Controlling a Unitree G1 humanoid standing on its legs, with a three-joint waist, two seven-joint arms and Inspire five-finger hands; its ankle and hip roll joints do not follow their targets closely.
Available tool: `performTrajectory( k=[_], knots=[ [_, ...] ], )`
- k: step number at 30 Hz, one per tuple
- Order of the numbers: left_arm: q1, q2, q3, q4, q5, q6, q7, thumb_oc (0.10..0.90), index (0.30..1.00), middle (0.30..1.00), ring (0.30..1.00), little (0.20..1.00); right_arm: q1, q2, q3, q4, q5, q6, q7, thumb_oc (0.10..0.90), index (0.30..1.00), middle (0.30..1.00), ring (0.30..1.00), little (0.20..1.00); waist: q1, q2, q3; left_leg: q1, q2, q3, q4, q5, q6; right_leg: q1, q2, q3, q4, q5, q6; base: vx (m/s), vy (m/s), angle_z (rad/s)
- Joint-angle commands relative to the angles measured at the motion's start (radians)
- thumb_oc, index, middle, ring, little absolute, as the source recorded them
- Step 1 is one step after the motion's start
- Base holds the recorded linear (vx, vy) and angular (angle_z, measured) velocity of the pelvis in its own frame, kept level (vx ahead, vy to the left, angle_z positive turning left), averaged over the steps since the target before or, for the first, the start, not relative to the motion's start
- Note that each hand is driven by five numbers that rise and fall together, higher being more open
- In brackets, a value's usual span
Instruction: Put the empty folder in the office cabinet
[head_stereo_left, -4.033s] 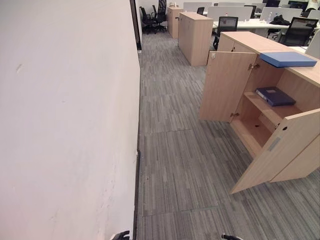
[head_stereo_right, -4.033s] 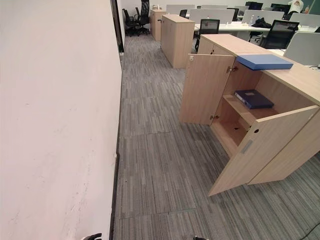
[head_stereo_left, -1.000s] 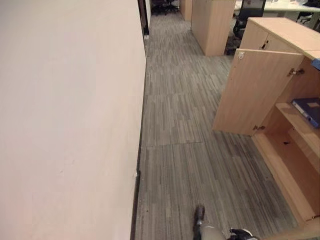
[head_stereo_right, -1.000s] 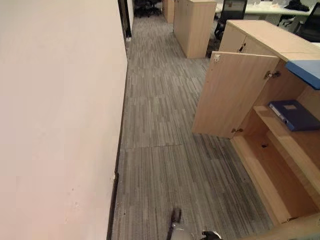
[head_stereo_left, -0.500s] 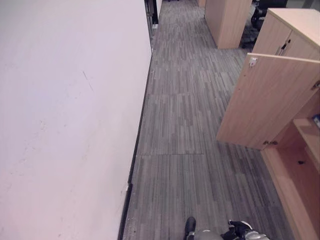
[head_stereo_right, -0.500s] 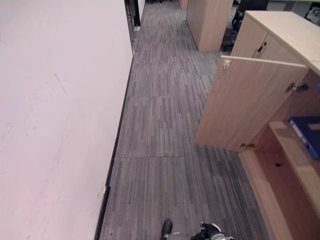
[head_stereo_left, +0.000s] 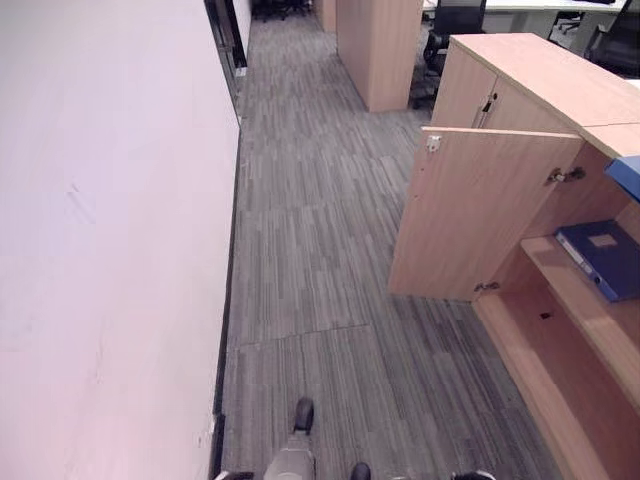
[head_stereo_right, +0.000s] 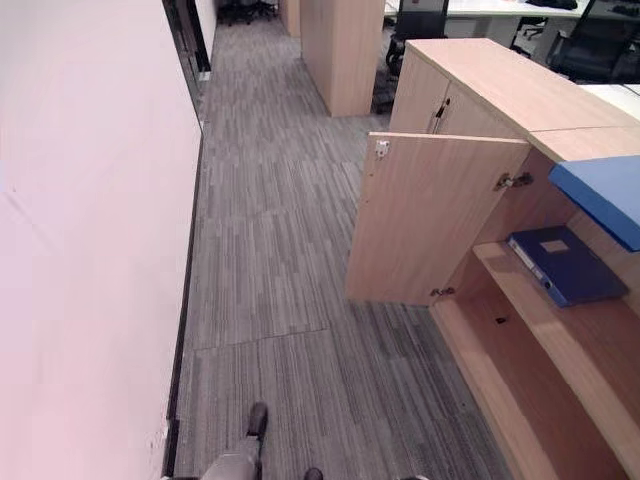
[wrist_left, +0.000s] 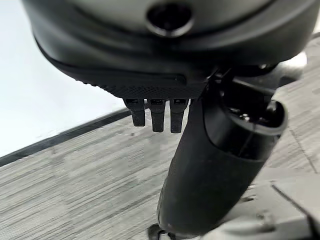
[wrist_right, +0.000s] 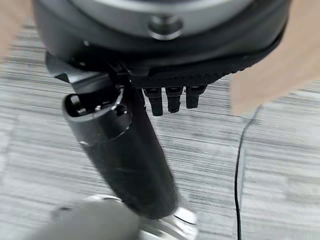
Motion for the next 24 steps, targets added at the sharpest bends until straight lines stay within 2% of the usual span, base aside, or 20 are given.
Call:
performTrajectory(
  k=[1,3,4,5,6,7,9,10,11,12,13,15,16,17,19,21,24],
  knots=[
    [-0.015,0.006,0.004,0.013,-0.002,-0.024,-0.008,0.800,0.900,0.900,0.900,0.900,0.009,-0.010,-0.013,-0.022,-0.029,-0.024,0.006,0.800,0.900,0.900,0.900,0.900,0.006,-0.023,-0.022,-0.010,-0.062,-0.080,0.006,0.005,0.100,0.066,-0.103,0.076,0.091,-0.100,0.113,0.32,0.200,-1.65],
    [-0.015,0.004,0.000,0.019,0.007,-0.023,-0.011,0.800,0.900,0.900,0.900,0.900,0.009,-0.010,-0.015,-0.023,-0.033,-0.024,0.011,0.800,0.900,0.900,0.900,0.900,0.001,-0.018,-0.036,0.025,-0.065,-0.098,0.011,0.029,0.100,0.065,-0.115,0.123,0.102,-0.098,0.126,0.30,0.230,-1.53],
    [-0.015,0.005,-0.005,0.018,0.013,-0.023,-0.014,0.800,0.900,0.900,0.900,0.900,0.009,-0.008,-0.014,-0.024,-0.034,-0.022,0.015,0.800,0.900,0.900,0.900,0.900,-0.003,-0.017,-0.045,0.039,-0.069,-0.094,0.025,0.023,0.108,0.065,-0.125,0.139,0.106,-0.098,0.135,0.28,0.267,-1.28],
    [-0.018,0.006,-0.008,0.015,0.016,-0.023,-0.015,0.800,0.900,0.900,0.900,0.900,0.005,-0.009,-0.016,-0.028,-0.031,-0.022,0.015,0.800,0.900,0.900,0.900,0.900,0.000,-0.023,-0.055,0.048,-0.078,-0.076,0.043,0.007,0.120,0.059,-0.145,0.168,0.117,-0.090,0.150,0.33,0.377,-1.18],
    [-0.020,0.008,-0.004,0.006,0.009,-0.025,-0.015,0.800,0.900,0.900,0.900,0.900,0.001,-0.006,-0.022,-0.035,-0.028,-0.021,0.016,0.800,0.900,0.900,0.900,0.900,-0.001,-0.028,-0.074,0.069,-0.090,-0.036,0.063,-0.031,0.147,0.034,-0.183,0.199,0.154,-0.077,0.179,0.24,0.298,-1.36],
    [-0.020,0.008,-0.005,0.006,0.009,-0.025,-0.015,0.800,0.900,0.900,0.900,0.900,0.001,-0.006,-0.022,-0.035,-0.028,-0.021,0.016,0.800,0.900,0.900,0.900,0.900,0.000,-0.027,-0.076,0.066,-0.088,-0.035,0.063,-0.030,0.147,0.030,-0.181,0.201,0.154,-0.075,0.179,0.21,0.271,-1.69],
    [-0.030,0.015,0.004,-0.005,-0.011,-0.025,-0.020,0.800,0.900,0.900,0.900,0.900,-0.013,0.000,-0.027,-0.049,-0.014,-0.022,0.012,0.800,0.900,0.900,0.900,0.900,0.003,-0.026,-0.091,0.097,-0.098,0.020,0.070,-0.070,0.181,-0.019,-0.213,0.227,0.227,-0.038,0.205,0.18,0.216,-1.58],
    [-0.035,0.018,0.010,-0.010,-0.024,-0.024,-0.023,0.800,0.900,0.900,0.900,0.900,-0.018,0.000,-0.031,-0.056,-0.007,-0.022,0.013,0.800,0.900,0.900,0.900,0.900,0.003,-0.021,-0.098,0.117,-0.104,0.044,0.068,-0.085,0.194,-0.044,-0.228,0.219,0.272,-0.014,0.215,0.23,0.284,-0.92],
    [-0.041,0.020,0.013,-0.015,-0.032,-0.023,-0.027,0.800,0.900,0.900,0.900,0.900,-0.021,0.000,-0.044,-0.068,0.006,-0.024,0.009,0.800,0.900,0.900,0.900,0.900,-0.005,-0.015,-0.096,0.147,-0.113,0.075,0.064,-0.102,0.211,-0.073,-0.254,0.199,0.335,0.025,0.225,0.26,0.392,-1.03],
    [-0.043,0.023,0.015,-0.021,-0.038,-0.021,-0.032,0.800,0.900,0.900,0.900,0.900,-0.019,-0.001,-0.059,-0.089,0.020,-0.027,0.003,0.800,0.900,0.900,0.900,0.900,-0.021,0.004,-0.095,0.196,-0.123,0.116,0.049,-0.125,0.234,-0.136,-0.301,0.138,0.455,0.087,0.205,0.24,0.411,-0.82],
    [-0.044,0.025,0.013,-0.022,-0.036,-0.019,-0.034,0.800,0.900,0.900,0.900,0.900,-0.017,-0.002,-0.066,-0.100,0.026,-0.029,-0.001,0.800,0.900,0.900,0.900,0.900,-0.033,0.011,-0.091,0.225,-0.130,0.136,0.034,-0.131,0.243,-0.166,-0.324,0.109,0.509,0.114,0.192,0.15,0.304,-0.97],
    [-0.044,0.025,0.013,-0.022,-0.036,-0.019,-0.034,0.800,0.900,0.900,0.900,0.900,-0.017,-0.002,-0.066,-0.100,0.026,-0.028,-0.001,0.800,0.900,0.900,0.900,0.900,-0.032,0.010,-0.090,0.227,-0.131,0.137,0.033,-0.131,0.243,-0.166,-0.325,0.110,0.511,0.112,0.192,0.10,0.207,-0.75],
    [-0.053,0.041,0.009,-0.032,-0.017,-0.013,-0.033,0.800,0.900,0.900,0.900,0.900,-0.007,0.000,-0.074,-0.133,0.039,-0.035,-0.013,0.800,0.900,0.900,0.900,0.900,-0.054,0.023,-0.083,0.291,-0.154,0.209,0.011,-0.169,0.266,-0.205,-0.396,-0.037,0.615,0.113,0.156,0.14,0.307,-0.68],
    [-0.053,0.041,0.010,-0.032,-0.017,-0.013,-0.033,0.800,0.900,0.900,0.900,0.900,-0.006,0.000,-0.074,-0.134,0.039,-0.034,-0.013,0.800,0.900,0.900,0.900,0.900,-0.055,0.022,-0.082,0.293,-0.154,0.209,0.011,-0.170,0.266,-0.204,-0.397,-0.037,0.616,0.112,0.157,0.19,0.369,-0.85],
    [-0.056,0.051,0.017,-0.054,-0.019,-0.010,-0.029,0.800,0.900,0.900,0.900,0.900,-0.004,-0.003,-0.076,-0.159,0.042,-0.037,-0.019,0.800,0.900,0.900,0.900,0.900,-0.058,0.025,-0.075,0.319,-0.158,0.259,0.011,-0.193,0.270,-0.204,-0.419,-0.132,0.610,0.101,0.165,0.09,0.085,-0.83],
    [-0.063,0.061,0.036,-0.069,-0.046,-0.011,-0.028,0.800,0.900,0.900,0.900,0.900,-0.008,-0.007,-0.076,-0.172,0.041,-0.038,-0.026,0.800,0.900,0.900,0.900,0.900,-0.058,0.035,-0.070,0.331,-0.145,0.297,0.008,-0.204,0.262,-0.215,-0.408,-0.201,0.549,0.070,0.175,0.07,0.006,-0.67],
    [-0.072,0.063,0.067,-0.094,-0.107,-0.017,-0.031,0.800,0.900,0.900,0.900,0.900,-0.018,-0.013,-0.090,-0.191,0.063,-0.040,-0.034,0.800,0.900,0.900,0.900,0.900,-0.062,0.044,-0.058,0.348,-0.125,0.351,0.006,-0.228,0.247,-0.250,-0.387,-0.254,0.368,0.077,0.202,0.09,-0.082,-1.05]
  ],
)
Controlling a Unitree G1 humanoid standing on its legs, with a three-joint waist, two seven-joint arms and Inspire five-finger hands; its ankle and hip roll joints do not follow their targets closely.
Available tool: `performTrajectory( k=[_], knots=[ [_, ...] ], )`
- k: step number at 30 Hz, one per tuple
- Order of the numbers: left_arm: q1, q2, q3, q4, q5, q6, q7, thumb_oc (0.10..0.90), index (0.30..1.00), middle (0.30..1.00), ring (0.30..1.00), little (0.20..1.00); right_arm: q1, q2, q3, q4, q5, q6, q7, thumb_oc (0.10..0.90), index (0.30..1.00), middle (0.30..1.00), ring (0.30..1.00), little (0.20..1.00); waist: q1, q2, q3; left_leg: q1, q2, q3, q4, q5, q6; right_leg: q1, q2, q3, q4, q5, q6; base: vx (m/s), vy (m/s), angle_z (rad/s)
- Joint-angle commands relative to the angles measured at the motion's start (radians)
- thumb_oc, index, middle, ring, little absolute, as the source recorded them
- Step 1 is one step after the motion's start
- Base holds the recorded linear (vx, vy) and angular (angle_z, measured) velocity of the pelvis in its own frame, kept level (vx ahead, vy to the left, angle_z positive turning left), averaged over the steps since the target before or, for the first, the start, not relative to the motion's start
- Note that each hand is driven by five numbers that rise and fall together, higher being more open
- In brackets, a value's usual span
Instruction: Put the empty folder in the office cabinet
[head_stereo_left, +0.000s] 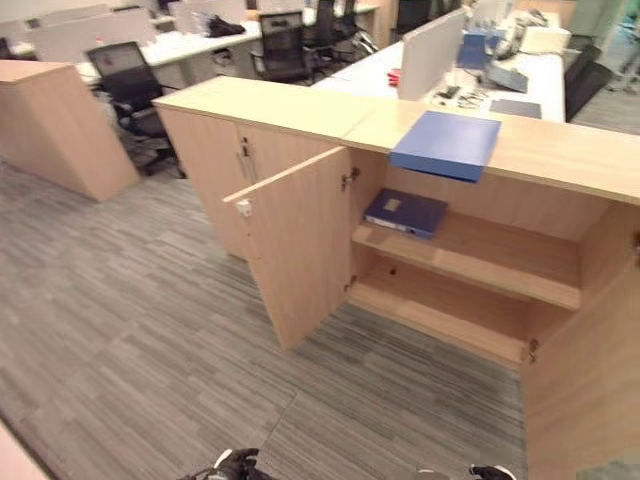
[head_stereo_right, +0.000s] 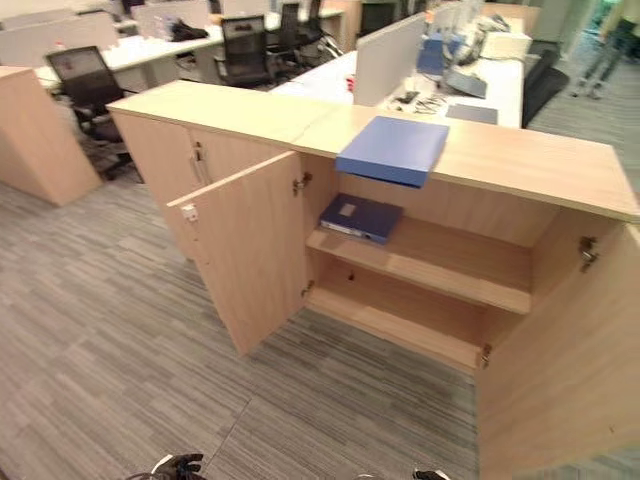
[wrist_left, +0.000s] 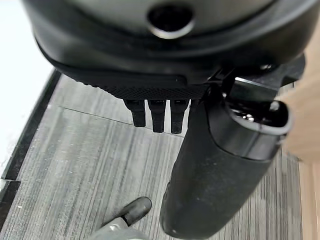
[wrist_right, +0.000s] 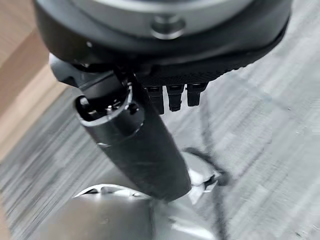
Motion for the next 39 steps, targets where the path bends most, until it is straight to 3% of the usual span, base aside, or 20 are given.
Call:
performTrajectory(
  k=[1,3,4,6,9,12,13,14,15,18,20,21,23,24,26,28,31,33,36,39],
  knots=[
    [-0.028,0.021,0.042,-0.008,-0.072,-0.031,-0.013,0.800,0.900,0.900,0.900,0.900,-0.060,0.040,-0.002,-0.090,0.071,-0.044,0.014,0.800,0.900,0.900,0.900,0.900,-0.006,0.023,0.029,0.017,0.006,-0.131,0.002,-0.068,-0.035,-0.004,0.051,0.011,-0.266,0.261,0.031,0.12,-0.119,-0.92],
    [-0.026,0.019,0.045,-0.014,-0.074,-0.031,-0.017,0.800,0.900,0.900,0.900,0.900,-0.059,0.039,-0.005,-0.092,0.075,-0.045,0.015,0.800,0.900,0.900,0.900,0.900,-0.009,0.017,0.033,0.026,0.005,-0.124,0.002,-0.075,-0.038,0.004,0.061,0.019,-0.344,0.285,0.043,0.13,-0.097,-0.53],
    [-0.027,0.018,0.053,-0.018,-0.084,-0.034,-0.017,0.800,0.900,0.900,0.900,0.900,-0.056,0.037,-0.012,-0.091,0.084,-0.044,0.011,0.800,0.900,0.900,0.900,0.900,-0.019,0.001,0.044,0.049,-0.001,-0.113,0.002,-0.097,-0.044,-0.041,0.085,0.055,-0.454,0.353,0.069,0.21,-0.112,-0.34],
    [-0.039,0.006,0.054,-0.021,-0.077,-0.036,-0.017,0.800,0.900,0.900,0.900,0.900,-0.052,0.046,-0.011,-0.067,0.084,-0.039,0.014,0.800,0.900,0.900,0.900,0.900,-0.034,-0.014,0.060,0.108,0.005,-0.109,0.002,-0.150,-0.064,-0.114,0.114,0.064,-0.559,0.377,0.115,0.46,-0.207,-0.48],
    [-0.047,-0.004,0.048,-0.014,-0.071,-0.037,-0.018,0.800,0.900,0.900,0.900,0.900,-0.052,0.052,-0.006,-0.043,0.075,-0.035,0.020,0.800,0.900,0.900,0.900,0.900,-0.044,-0.027,0.066,0.135,0.010,-0.110,0.002,-0.167,-0.075,-0.155,0.108,0.060,-0.559,0.390,0.116,0.36,-0.176,-0.24],
    [-0.046,-0.017,0.042,0.010,-0.060,-0.040,-0.020,0.800,0.900,0.900,0.900,0.900,-0.043,0.054,-0.005,0.004,0.069,-0.029,0.027,0.800,0.900,0.900,0.900,0.900,-0.056,-0.045,0.059,0.193,0.030,-0.154,0.002,-0.218,-0.094,-0.137,0.107,0.073,-0.559,0.432,0.110,0.54,-0.259,0.19],
    [-0.043,-0.022,0.035,0.016,-0.059,-0.039,-0.021,0.800,0.900,0.900,0.900,0.900,-0.042,0.053,-0.005,0.013,0.068,-0.027,0.028,0.800,0.900,0.900,0.900,0.900,-0.060,-0.042,0.058,0.207,0.052,-0.163,0.002,-0.221,-0.101,-0.122,0.111,0.054,-0.559,0.438,0.103,0.69,-0.396,0.36],
    [-0.042,-0.032,0.027,0.038,-0.055,-0.035,-0.026,0.800,0.900,0.900,0.900,0.900,-0.048,0.049,-0.008,0.035,0.068,-0.026,0.029,0.800,0.900,0.900,0.900,0.900,-0.073,-0.027,0.053,0.228,0.117,-0.159,0.002,-0.217,-0.126,-0.150,0.121,0.039,-0.471,0.411,0.087,0.48,-0.288,0.27],
    [-0.042,-0.032,0.027,0.038,-0.055,-0.035,-0.026,0.800,0.900,0.900,0.900,0.900,-0.048,0.048,-0.008,0.036,0.068,-0.026,0.029,0.800,0.900,0.900,0.900,0.900,-0.073,-0.025,0.052,0.227,0.118,-0.159,0.002,-0.217,-0.126,-0.152,0.121,0.039,-0.467,0.409,0.087,0.50,-0.334,0.15],
    [-0.052,-0.036,-0.007,0.079,-0.015,-0.018,-0.043,0.800,0.900,0.900,0.900,0.900,-0.068,0.053,0.008,0.065,0.064,-0.024,0.029,0.800,0.900,0.900,0.900,0.900,-0.084,-0.011,0.041,0.169,0.240,-0.135,0.177,-0.094,-0.163,-0.138,0.174,0.024,-0.380,0.301,0.019,0.44,-0.330,0.24],
    [-0.045,-0.033,-0.014,0.069,-0.027,-0.011,-0.058,0.800,0.900,0.900,0.900,0.900,-0.069,0.052,0.019,0.056,0.073,-0.027,0.026,0.800,0.900,0.900,0.900,0.900,-0.078,-0.012,0.037,0.099,0.297,-0.136,0.387,0.024,-0.164,-0.060,0.228,0.017,-0.403,0.249,-0.017,0.51,-0.384,0.32],
    [-0.051,-0.033,-0.020,0.049,-0.048,-0.010,-0.063,0.800,0.900,0.900,0.900,0.900,-0.073,0.049,0.032,0.046,0.070,-0.028,0.025,0.800,0.900,0.900,0.900,0.900,-0.066,-0.027,0.049,0.030,0.311,-0.156,0.533,0.075,-0.158,-0.017,0.249,0.016,-0.423,0.236,-0.046,0.42,-0.381,0.16],
    [-0.062,-0.032,-0.026,-0.004,-0.094,-0.019,-0.055,0.800,0.900,0.900,0.900,0.900,-0.085,0.042,0.068,0.032,0.042,-0.026,0.026,0.800,0.900,0.900,0.900,0.900,-0.030,-0.049,0.069,-0.043,0.286,-0.182,0.654,0.079,-0.135,0.046,0.270,0.026,-0.449,0.208,-0.076,0.31,-0.324,0.00],
    [-0.075,-0.035,-0.027,-0.035,-0.138,-0.031,-0.051,0.800,0.900,0.900,0.900,0.900,-0.097,0.036,0.091,0.024,0.027,-0.024,0.029,0.800,0.900,0.900,0.900,0.900,-0.009,-0.082,0.077,-0.113,0.229,-0.194,0.674,0.045,-0.110,0.070,0.253,0.029,-0.468,0.217,-0.084,0.17,-0.186,-0.24],
    [-0.079,-0.038,-0.025,-0.078,-0.191,-0.032,-0.050,0.800,0.900,0.900,0.900,0.900,-0.107,0.032,0.101,0.014,0.023,-0.023,0.029,0.800,0.900,0.900,0.900,0.900,0.013,-0.095,0.087,-0.184,0.212,-0.189,0.683,0.034,-0.111,0.108,0.251,0.034,-0.478,0.209,-0.082,0.21,-0.130,-0.10],
    [-0.080,-0.035,-0.028,-0.127,-0.220,-0.034,-0.045,0.800,0.900,0.900,0.900,0.900,-0.117,0.030,0.109,0.000,0.020,-0.023,0.027,0.800,0.900,0.900,0.900,0.900,0.034,-0.108,0.094,-0.221,0.184,-0.174,0.597,0.012,-0.113,0.140,0.249,0.041,-0.487,0.202,-0.078,0.25,-0.059,-0.07],
    [-0.072,-0.026,-0.022,-0.213,-0.275,-0.038,-0.035,0.800,0.900,0.900,0.900,0.900,-0.124,0.031,0.127,-0.022,0.016,-0.025,0.027,0.800,0.900,0.900,0.900,0.900,0.058,-0.108,0.097,-0.254,0.142,-0.209,0.433,0.008,-0.128,0.177,0.251,0.055,-0.496,0.190,-0.068,0.19,0.022,-0.08],
    [-0.057,-0.020,0.000,-0.300,-0.346,-0.045,-0.022,0.800,0.900,0.900,0.900,0.900,-0.120,0.036,0.138,-0.051,0.007,-0.026,0.027,0.800,0.900,0.900,0.900,0.900,0.065,-0.106,0.095,-0.250,0.145,-0.253,0.363,0.022,-0.145,0.203,0.252,0.060,-0.489,0.170,-0.067,0.18,0.052,-0.22],
    [-0.040,-0.021,0.011,-0.336,-0.377,-0.052,-0.015,0.800,0.900,0.900,0.900,0.900,-0.112,0.040,0.134,-0.056,0.006,-0.027,0.021,0.800,0.900,0.900,0.900,0.900,0.070,-0.104,0.094,-0.239,0.153,-0.292,0.366,0.028,-0.156,0.226,0.244,0.068,-0.483,0.155,-0.069,0.14,0.076,-0.13],
    [-0.023,-0.025,0.031,-0.381,-0.409,-0.064,0.007,0.800,0.900,0.900,0.900,0.900,-0.088,0.052,0.075,-0.022,0.072,-0.026,0.004,0.800,0.900,0.900,0.900,0.900,0.067,-0.090,0.083,-0.191,0.197,-0.335,0.242,0.056,-0.164,0.246,0.231,0.071,-0.486,0.137,-0.057,0.19,0.169,-0.18]
  ],
)
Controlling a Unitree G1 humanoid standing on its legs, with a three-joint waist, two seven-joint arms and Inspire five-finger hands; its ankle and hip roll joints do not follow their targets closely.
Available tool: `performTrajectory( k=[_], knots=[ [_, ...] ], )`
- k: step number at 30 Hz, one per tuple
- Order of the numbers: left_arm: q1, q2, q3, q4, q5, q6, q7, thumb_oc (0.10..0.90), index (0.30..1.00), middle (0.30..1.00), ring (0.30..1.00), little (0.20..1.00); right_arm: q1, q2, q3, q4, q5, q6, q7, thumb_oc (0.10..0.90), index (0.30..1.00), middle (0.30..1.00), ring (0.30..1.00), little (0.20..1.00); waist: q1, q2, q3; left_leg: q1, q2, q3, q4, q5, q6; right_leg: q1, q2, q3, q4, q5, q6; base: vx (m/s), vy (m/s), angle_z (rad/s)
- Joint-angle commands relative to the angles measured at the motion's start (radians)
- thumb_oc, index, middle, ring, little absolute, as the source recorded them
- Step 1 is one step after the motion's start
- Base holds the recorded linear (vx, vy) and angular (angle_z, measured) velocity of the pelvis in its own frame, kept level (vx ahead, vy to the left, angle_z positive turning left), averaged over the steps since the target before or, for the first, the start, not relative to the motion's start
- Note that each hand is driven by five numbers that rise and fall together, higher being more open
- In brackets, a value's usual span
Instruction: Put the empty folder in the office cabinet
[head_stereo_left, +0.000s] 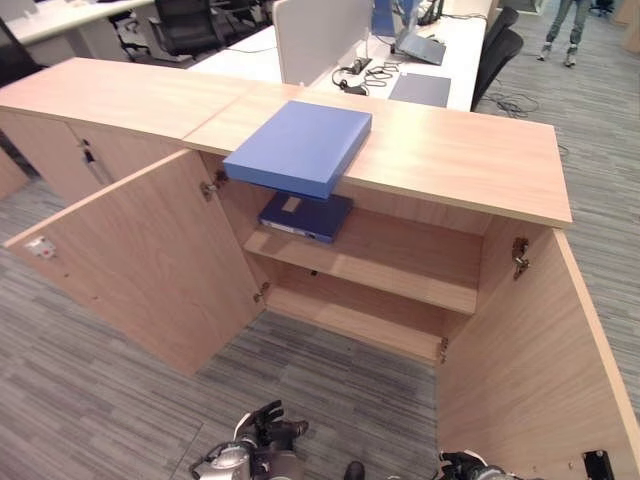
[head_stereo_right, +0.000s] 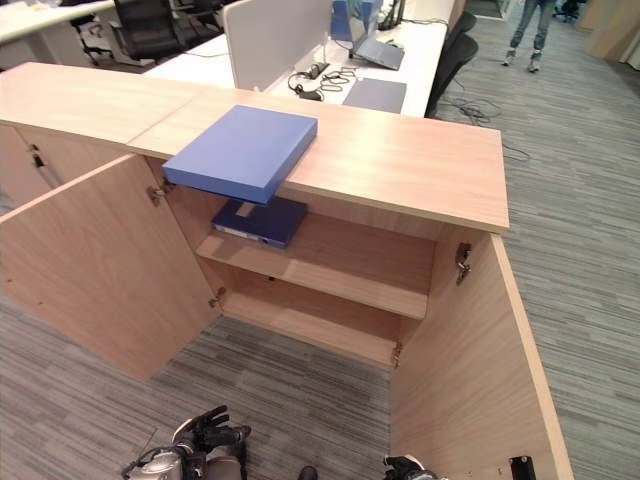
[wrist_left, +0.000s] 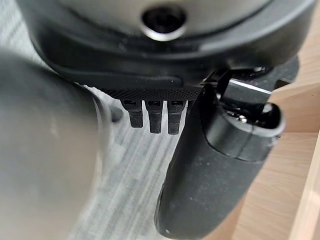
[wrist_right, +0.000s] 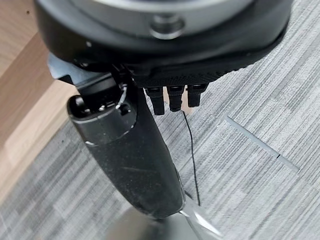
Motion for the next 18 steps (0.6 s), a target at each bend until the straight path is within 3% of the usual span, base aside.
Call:
performTrajectory(
  k=[1,3,6,7,9,10,11,12,13,14,15,16,17,18],
  knots=[
    [-0.051,0.010,0.007,-0.116,-0.051,-0.060,0.048,0.800,0.900,0.900,0.900,0.900,-0.013,-0.008,-0.078,0.013,0.067,-0.017,-0.023,0.800,0.900,0.900,0.900,0.900,0.026,0.028,0.000,0.031,0.032,-0.021,-0.051,-0.028,0.058,0.006,-0.118,0.056,0.056,-0.079,0.110,0.22,0.233,-0.07],
    [-0.051,0.006,0.002,-0.211,-0.045,-0.068,0.076,0.800,0.900,0.900,0.900,0.900,0.012,-0.005,-0.137,0.063,0.112,-0.013,-0.038,0.800,0.900,0.900,0.900,0.900,0.020,0.047,-0.010,-0.034,0.069,-0.021,-0.216,0.048,0.029,0.024,-0.120,0.052,0.030,-0.100,0.123,0.23,0.273,0.26],
    [-0.056,0.009,0.005,-0.282,-0.014,-0.074,0.108,0.800,0.900,0.900,0.900,0.900,0.019,-0.007,-0.161,0.091,0.114,-0.008,-0.047,0.800,0.900,0.900,0.900,0.900,0.020,0.055,-0.009,-0.127,0.066,0.021,-0.216,0.030,0.013,0.055,-0.131,0.039,0.013,-0.113,0.127,0.23,0.293,0.51],
    [-0.037,0.021,0.023,-0.384,0.022,-0.082,0.126,0.800,0.900,0.900,0.900,0.900,0.031,-0.011,-0.175,0.111,0.093,-0.004,-0.050,0.800,0.900,0.900,0.900,0.900,0.030,0.079,-0.023,-0.146,0.063,0.038,-0.216,0.022,0.000,0.080,-0.145,0.031,0.007,-0.117,0.145,0.29,0.357,0.32],
    [-0.023,0.020,0.036,-0.426,0.012,-0.082,0.134,0.800,0.900,0.900,0.900,0.900,0.041,-0.009,-0.185,0.110,0.087,-0.002,-0.052,0.800,0.900,0.900,0.900,0.900,0.032,0.091,-0.038,-0.136,0.060,0.030,-0.216,0.035,-0.007,0.085,-0.156,0.028,0.007,-0.123,0.158,0.29,0.373,0.09],
    [-0.014,0.021,0.049,-0.466,-0.007,-0.078,0.136,0.800,0.900,0.900,0.900,0.900,0.045,-0.011,-0.199,0.105,0.090,0.001,-0.054,0.800,0.900,0.900,0.900,0.900,0.030,0.099,-0.058,-0.130,0.042,0.022,-0.216,0.044,-0.009,0.090,-0.187,0.026,0.014,-0.119,0.182,0.49,0.670,-0.19],
    [-0.021,0.051,0.043,-0.510,0.041,-0.044,0.122,0.800,0.900,0.900,0.900,0.900,0.040,-0.014,-0.239,0.089,0.114,0.012,-0.051,0.800,0.900,0.900,0.900,0.900,0.027,0.103,-0.080,-0.090,0.006,0.039,-0.216,0.045,0.009,0.088,-0.250,0.043,0.038,-0.108,0.209,0.38,0.547,-0.19],
    [-0.021,0.051,0.043,-0.510,0.042,-0.044,0.122,0.800,0.900,0.900,0.900,0.900,0.039,-0.014,-0.239,0.089,0.114,0.012,-0.052,0.800,0.900,0.900,0.900,0.900,0.028,0.104,-0.082,-0.092,0.006,0.039,-0.216,0.046,0.009,0.086,-0.250,0.043,0.037,-0.106,0.209,0.33,0.519,-0.31],
    [-0.014,0.072,0.057,-0.570,0.042,-0.031,0.117,0.800,0.900,0.900,0.900,0.900,0.034,-0.011,-0.265,0.081,0.129,0.015,-0.054,0.800,0.900,0.900,0.900,0.900,0.028,0.109,-0.090,-0.071,-0.021,0.056,-0.216,0.031,0.031,0.078,-0.292,0.053,0.066,-0.092,0.226,0.31,0.572,-0.36],
    [0.006,0.096,0.092,-0.659,0.030,-0.032,0.117,0.800,0.900,0.900,0.900,0.900,0.039,-0.005,-0.287,0.087,0.135,0.023,-0.043,0.800,0.900,0.900,0.900,0.900,0.028,0.112,-0.096,-0.014,-0.085,0.081,-0.216,-0.011,0.077,0.059,-0.372,0.063,0.141,-0.031,0.240,0.31,0.573,-0.37],
    [0.006,0.095,0.092,-0.659,0.030,-0.032,0.117,0.800,0.900,0.900,0.900,0.900,0.039,-0.006,-0.287,0.087,0.135,0.023,-0.043,0.800,0.900,0.900,0.900,0.900,0.029,0.112,-0.098,-0.016,-0.085,0.082,-0.216,-0.010,0.078,0.057,-0.371,0.064,0.140,-0.029,0.240,0.30,0.601,-0.33],
    [0.017,0.108,0.102,-0.691,0.029,-0.031,0.112,0.800,0.900,0.900,0.900,0.900,0.041,-0.003,-0.289,0.091,0.126,0.027,-0.036,0.800,0.900,0.900,0.900,0.900,0.033,0.115,-0.102,0.012,-0.124,0.094,-0.216,-0.036,0.106,0.027,-0.417,0.071,0.203,0.023,0.240,0.16,0.384,-0.20],
    [0.021,0.118,0.111,-0.730,0.027,-0.028,0.107,0.800,0.900,0.900,0.900,0.900,0.042,0.001,-0.291,0.084,0.125,0.028,-0.035,0.800,0.900,0.900,0.900,0.900,0.034,0.118,-0.096,0.037,-0.151,0.096,-0.216,-0.053,0.123,0.003,-0.443,0.069,0.275,0.048,0.227,0.30,0.717,-0.23],
    [0.017,0.138,0.123,-0.785,0.032,-0.027,0.100,0.800,0.900,0.900,0.900,0.900,0.037,0.005,-0.287,0.064,0.132,0.023,-0.037,0.800,0.900,0.900,0.900,0.900,0.029,0.125,-0.079,0.078,-0.191,0.109,-0.216,-0.081,0.154,-0.036,-0.486,0.048,0.420,0.119,0.201,0.20,0.494,-0.19]
  ],
)
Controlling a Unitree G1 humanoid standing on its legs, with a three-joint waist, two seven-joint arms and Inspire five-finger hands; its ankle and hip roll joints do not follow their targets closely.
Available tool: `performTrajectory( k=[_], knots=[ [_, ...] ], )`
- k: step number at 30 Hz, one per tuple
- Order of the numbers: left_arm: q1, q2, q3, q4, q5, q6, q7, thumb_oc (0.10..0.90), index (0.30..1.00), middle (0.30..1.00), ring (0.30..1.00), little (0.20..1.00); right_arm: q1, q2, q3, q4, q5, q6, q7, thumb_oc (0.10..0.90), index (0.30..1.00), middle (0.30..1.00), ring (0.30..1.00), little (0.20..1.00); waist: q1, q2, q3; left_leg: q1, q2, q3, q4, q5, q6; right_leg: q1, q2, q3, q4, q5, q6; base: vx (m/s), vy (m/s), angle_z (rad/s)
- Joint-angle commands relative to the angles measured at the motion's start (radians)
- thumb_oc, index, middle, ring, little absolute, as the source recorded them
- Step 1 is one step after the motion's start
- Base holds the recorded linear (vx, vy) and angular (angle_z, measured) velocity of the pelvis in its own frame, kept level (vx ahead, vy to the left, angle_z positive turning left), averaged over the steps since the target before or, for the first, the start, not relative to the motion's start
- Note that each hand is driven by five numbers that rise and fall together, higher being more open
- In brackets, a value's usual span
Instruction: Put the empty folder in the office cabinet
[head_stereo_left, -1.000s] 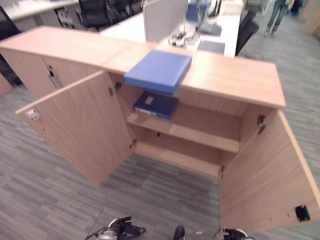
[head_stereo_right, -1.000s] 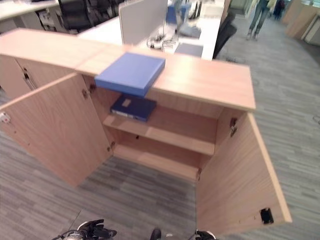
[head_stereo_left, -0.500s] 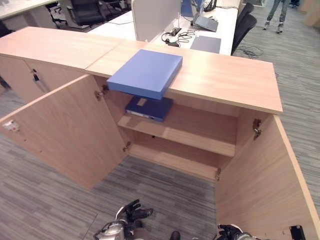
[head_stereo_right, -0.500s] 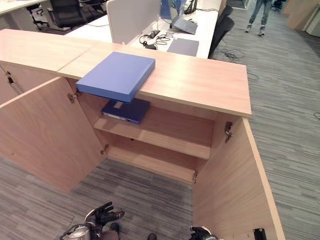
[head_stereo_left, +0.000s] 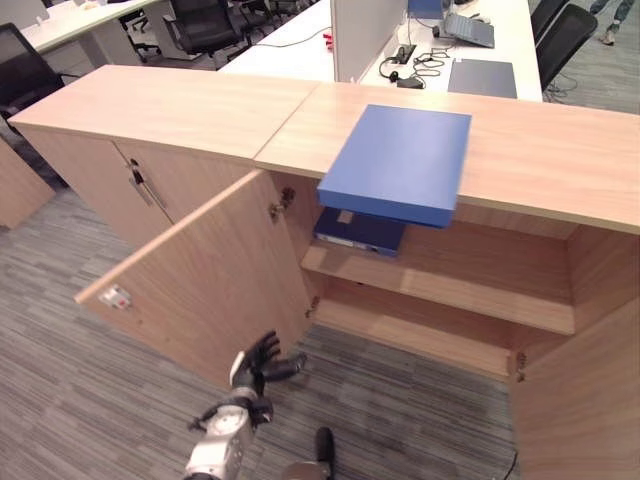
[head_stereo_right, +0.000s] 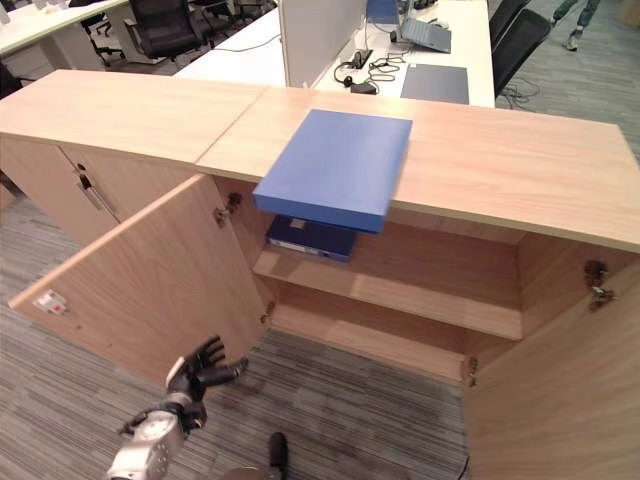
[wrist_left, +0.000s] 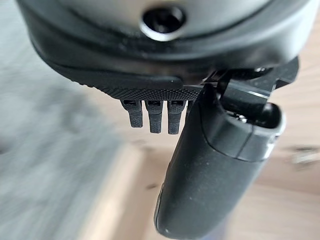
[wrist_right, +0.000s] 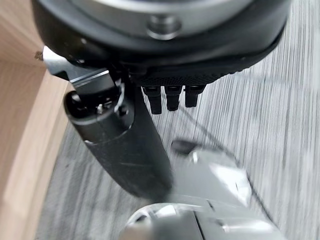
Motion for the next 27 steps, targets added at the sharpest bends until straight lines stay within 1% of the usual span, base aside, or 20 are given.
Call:
performTrajectory(
  k=[1,2,3,5,6,7,9,10,11,12,13,14,15,16,17,21,24,25,26,27],
  knots=[
    [-0.035,0.070,0.042,-0.180,0.008,-0.070,-0.018,0.800,0.900,0.900,0.900,0.900,-0.065,0.049,0.035,0.004,0.017,0.001,0.028,0.800,0.900,0.900,0.900,0.900,0.026,-0.005,-0.041,0.004,-0.006,-0.051,-0.003,-0.103,-0.046,-0.027,-0.095,0.031,0.123,0.220,0.038,0.23,0.554,-0.17],
    [-0.038,0.085,0.052,-0.228,0.024,-0.071,-0.020,0.800,0.900,0.900,0.900,0.900,-0.068,0.061,0.061,-0.020,0.004,-0.004,0.030,0.800,0.900,0.900,0.900,0.900,0.014,0.000,-0.021,0.043,-0.026,-0.053,-0.003,-0.128,-0.022,-0.080,-0.097,0.023,0.253,0.245,0.024,0.09,0.218,-0.06],
    [-0.038,0.086,0.053,-0.229,0.024,-0.071,-0.020,0.800,0.900,0.900,0.900,0.900,-0.068,0.061,0.062,-0.020,0.004,-0.004,0.030,0.800,0.900,0.900,0.900,0.900,0.014,-0.001,-0.021,0.044,-0.027,-0.052,-0.003,-0.128,-0.022,-0.082,-0.099,0.025,0.256,0.243,0.024,0.13,0.305,0.07],
    [-0.060,0.100,0.059,-0.273,0.079,-0.086,-0.020,0.800,0.900,0.900,0.900,0.900,-0.068,0.078,0.109,-0.070,-0.015,-0.015,0.034,0.800,0.900,0.900,0.900,0.900,0.002,0.001,-0.002,0.074,-0.032,-0.048,-0.003,-0.147,-0.011,-0.125,-0.050,0.007,0.305,0.172,0.001,0.17,0.178,0.02],
    [-0.083,0.113,0.070,-0.331,0.133,-0.102,-0.012,0.800,0.900,0.900,0.900,0.900,-0.069,0.089,0.128,-0.096,-0.024,-0.024,0.038,0.800,0.900,0.900,0.900,0.900,0.004,-0.004,0.008,0.103,-0.038,-0.041,-0.003,-0.177,-0.017,-0.145,-0.021,-0.037,0.285,0.120,0.016,0.21,0.116,0.00],
    [-0.082,0.114,0.071,-0.332,0.134,-0.101,-0.012,0.800,0.900,0.900,0.900,0.900,-0.069,0.090,0.128,-0.096,-0.024,-0.024,0.038,0.800,0.900,0.900,0.900,0.900,0.003,-0.005,0.010,0.106,-0.037,-0.042,-0.003,-0.178,-0.018,-0.142,-0.020,-0.038,0.284,0.118,0.015,0.20,0.071,-0.13],
    [-0.110,0.126,0.074,-0.392,0.194,-0.118,-0.005,0.800,0.900,0.900,0.900,0.900,-0.070,0.102,0.146,-0.107,-0.029,-0.030,0.042,0.800,0.900,0.900,0.900,0.900,0.004,-0.007,0.020,0.127,-0.025,-0.035,-0.003,-0.192,-0.026,-0.163,0.011,-0.080,0.219,0.090,0.017,0.07,-0.009,-0.06],
    [-0.161,0.145,0.056,-0.417,0.270,-0.141,0.016,0.800,0.900,0.900,0.900,0.900,-0.080,0.114,0.162,-0.114,-0.023,-0.038,0.044,0.800,0.900,0.900,0.900,0.900,-0.007,-0.009,0.040,0.131,-0.014,-0.030,-0.003,-0.181,-0.026,-0.217,0.049,-0.080,0.154,0.114,0.014,0.02,-0.026,-0.04],
    [-0.162,0.145,0.056,-0.416,0.271,-0.142,0.017,0.800,0.900,0.900,0.900,0.900,-0.081,0.114,0.162,-0.113,-0.023,-0.038,0.044,0.800,0.900,0.900,0.900,0.900,-0.006,-0.008,0.040,0.131,-0.013,-0.029,-0.003,-0.181,-0.026,-0.217,0.052,-0.080,0.150,0.117,0.013,0.03,-0.046,-0.05],
    [-0.195,0.151,0.043,-0.434,0.317,-0.151,0.032,0.800,0.900,0.900,0.900,0.900,-0.081,0.121,0.168,-0.117,-0.019,-0.044,0.043,0.800,0.900,0.900,0.900,0.900,-0.015,-0.015,0.046,0.139,-0.010,-0.033,-0.003,-0.185,-0.032,-0.228,0.082,-0.052,0.088,0.118,0.020,0.09,-0.066,0.07],
    [-0.220,0.155,0.029,-0.468,0.350,-0.167,0.040,0.800,0.900,0.900,0.900,0.900,-0.081,0.123,0.175,-0.115,-0.012,-0.049,0.040,0.800,0.900,0.900,0.900,0.900,-0.024,-0.024,0.051,0.148,-0.012,-0.044,-0.003,-0.190,-0.033,-0.242,0.100,-0.019,0.037,0.135,0.034,0.17,-0.113,0.27],
    [-0.248,0.155,0.006,-0.510,0.384,-0.187,0.039,0.800,0.900,0.900,0.900,0.900,-0.076,0.129,0.172,-0.107,0.007,-0.056,0.035,0.800,0.900,0.900,0.900,0.900,-0.032,-0.038,0.051,0.157,-0.018,-0.052,-0.003,-0.199,-0.038,-0.214,0.130,0.020,-0.076,0.145,0.043,0.12,-0.079,0.26],
    [-0.249,0.155,0.006,-0.510,0.384,-0.187,0.039,0.800,0.900,0.900,0.900,0.900,-0.077,0.129,0.172,-0.107,0.007,-0.056,0.035,0.800,0.900,0.900,0.900,0.900,-0.033,-0.038,0.050,0.154,-0.018,-0.053,-0.003,-0.196,-0.037,-0.211,0.132,0.018,-0.088,0.154,0.042,0.16,-0.093,0.60],
    [-0.251,0.157,0.005,-0.555,0.393,-0.201,0.035,0.800,0.900,0.900,0.900,0.900,-0.072,0.137,0.171,-0.084,0.007,-0.055,0.039,0.800,0.900,0.900,0.900,0.900,-0.029,-0.049,0.036,0.155,-0.023,-0.046,-0.003,-0.205,-0.037,-0.174,0.138,0.016,-0.140,0.168,0.049,0.12,-0.081,0.46],
    [-0.244,0.157,0.008,-0.577,0.386,-0.209,0.035,0.800,0.900,0.900,0.900,0.900,-0.071,0.140,0.173,-0.074,0.001,-0.053,0.042,0.800,0.900,0.900,0.900,0.900,-0.025,-0.052,0.026,0.154,-0.021,-0.042,-0.003,-0.206,-0.038,-0.160,0.142,0.010,-0.157,0.172,0.050,0.18,-0.110,0.43],
    [-0.212,0.164,0.019,-0.623,0.394,-0.223,0.043,0.800,0.900,0.900,0.900,0.900,-0.070,0.146,0.182,-0.057,-0.003,-0.056,0.044,0.800,0.900,0.900,0.900,0.900,-0.012,-0.056,-0.003,0.153,-0.008,-0.032,-0.003,-0.215,-0.045,-0.119,0.161,-0.002,-0.235,0.187,0.053,0.12,-0.111,-0.11],
    [-0.203,0.181,0.030,-0.659,0.434,-0.239,0.056,0.800,0.900,0.900,0.900,0.900,-0.071,0.151,0.189,-0.057,0.001,-0.062,0.045,0.800,0.900,0.900,0.900,0.900,-0.005,-0.061,-0.014,0.156,0.003,-0.024,-0.003,-0.219,-0.054,-0.089,0.176,-0.002,-0.278,0.188,0.052,0.08,-0.118,-0.13],
    [-0.212,0.204,0.036,-0.691,0.493,-0.255,0.074,0.800,0.900,0.900,0.900,0.900,-0.069,0.152,0.196,-0.058,0.006,-0.067,0.047,0.800,0.900,0.900,0.900,0.900,-0.003,-0.063,-0.023,0.158,0.011,-0.023,-0.003,-0.222,-0.060,-0.071,0.187,0.002,-0.304,0.186,0.051,0.05,-0.082,-0.11],
    [-0.210,0.204,0.036,-0.692,0.494,-0.255,0.075,0.800,0.900,0.900,0.900,0.900,-0.069,0.153,0.197,-0.057,0.006,-0.068,0.046,0.800,0.900,0.900,0.900,0.900,-0.003,-0.063,-0.022,0.159,0.012,-0.023,-0.003,-0.223,-0.061,-0.070,0.187,0.002,-0.305,0.186,0.050,0.07,-0.121,-0.14],
    [-0.219,0.217,0.038,-0.713,0.540,-0.267,0.093,0.800,0.900,0.900,0.900,0.900,-0.068,0.155,0.201,-0.055,0.007,-0.071,0.044,0.800,0.900,0.900,0.900,0.900,-0.003,-0.064,-0.026,0.160,0.016,-0.022,-0.003,-0.222,-0.064,-0.066,0.192,0.005,-0.310,0.182,0.050,0.04,-0.080,-0.09]
  ],
)
